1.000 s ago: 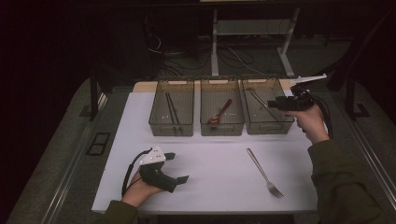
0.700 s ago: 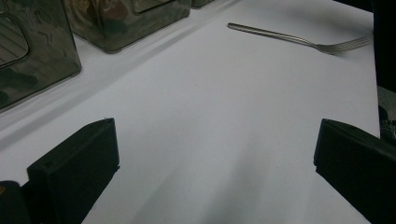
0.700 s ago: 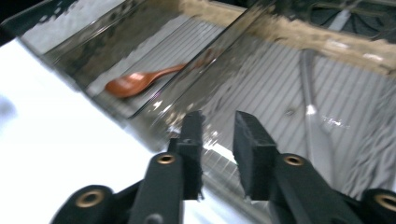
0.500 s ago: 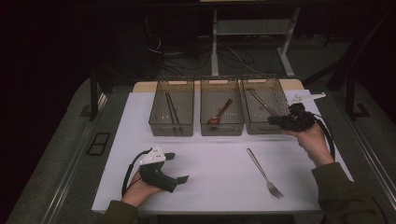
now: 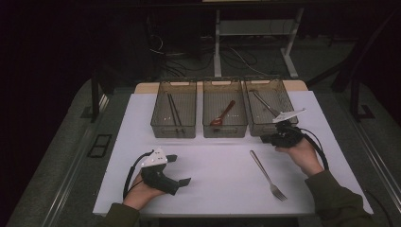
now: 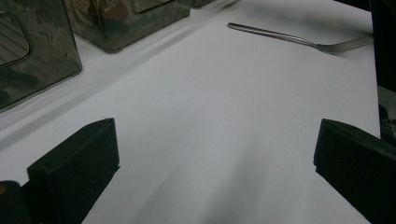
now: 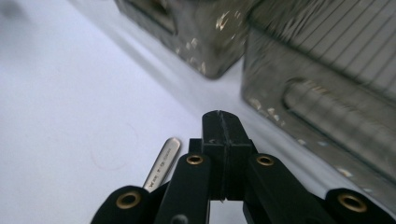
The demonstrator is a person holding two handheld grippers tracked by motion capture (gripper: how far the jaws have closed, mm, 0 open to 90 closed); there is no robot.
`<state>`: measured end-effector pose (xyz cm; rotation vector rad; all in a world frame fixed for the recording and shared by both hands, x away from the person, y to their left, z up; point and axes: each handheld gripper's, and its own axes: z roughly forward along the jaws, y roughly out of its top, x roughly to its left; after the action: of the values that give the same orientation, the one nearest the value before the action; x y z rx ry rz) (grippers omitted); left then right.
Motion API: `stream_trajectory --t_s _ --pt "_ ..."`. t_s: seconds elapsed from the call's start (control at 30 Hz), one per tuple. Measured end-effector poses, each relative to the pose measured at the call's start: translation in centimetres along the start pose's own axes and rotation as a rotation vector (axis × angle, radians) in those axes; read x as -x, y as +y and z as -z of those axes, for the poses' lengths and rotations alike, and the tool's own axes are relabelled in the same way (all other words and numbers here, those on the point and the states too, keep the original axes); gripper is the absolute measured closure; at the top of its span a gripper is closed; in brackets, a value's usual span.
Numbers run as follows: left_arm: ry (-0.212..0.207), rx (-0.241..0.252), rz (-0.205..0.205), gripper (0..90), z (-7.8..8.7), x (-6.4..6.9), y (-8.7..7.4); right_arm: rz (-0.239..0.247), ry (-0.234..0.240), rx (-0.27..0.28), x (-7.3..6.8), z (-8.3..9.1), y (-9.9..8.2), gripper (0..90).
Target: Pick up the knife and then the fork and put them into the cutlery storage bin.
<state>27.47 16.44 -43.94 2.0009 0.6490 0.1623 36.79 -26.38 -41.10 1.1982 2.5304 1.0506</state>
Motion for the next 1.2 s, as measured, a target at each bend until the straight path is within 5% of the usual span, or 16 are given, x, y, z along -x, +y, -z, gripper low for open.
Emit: stream_trajectory --t_s 0.43,0.87,1.2 --pt "0.000 0.001 -0.002 0.0 0.0 0.0 0.0 0.042 0.018 -0.113 -1.5 -2.8 -0.5 88.9" --pt "0.000 -0.002 0.000 0.0 -0.1 0.0 0.0 0.040 0.033 -0.126 -1.8 -3.6 -0.6 89.0" --pt "-0.002 -0.006 -0.001 0.0 -0.2 0.0 0.0 0.094 0.095 -0.129 -4.0 -4.7 0.2 89.0"
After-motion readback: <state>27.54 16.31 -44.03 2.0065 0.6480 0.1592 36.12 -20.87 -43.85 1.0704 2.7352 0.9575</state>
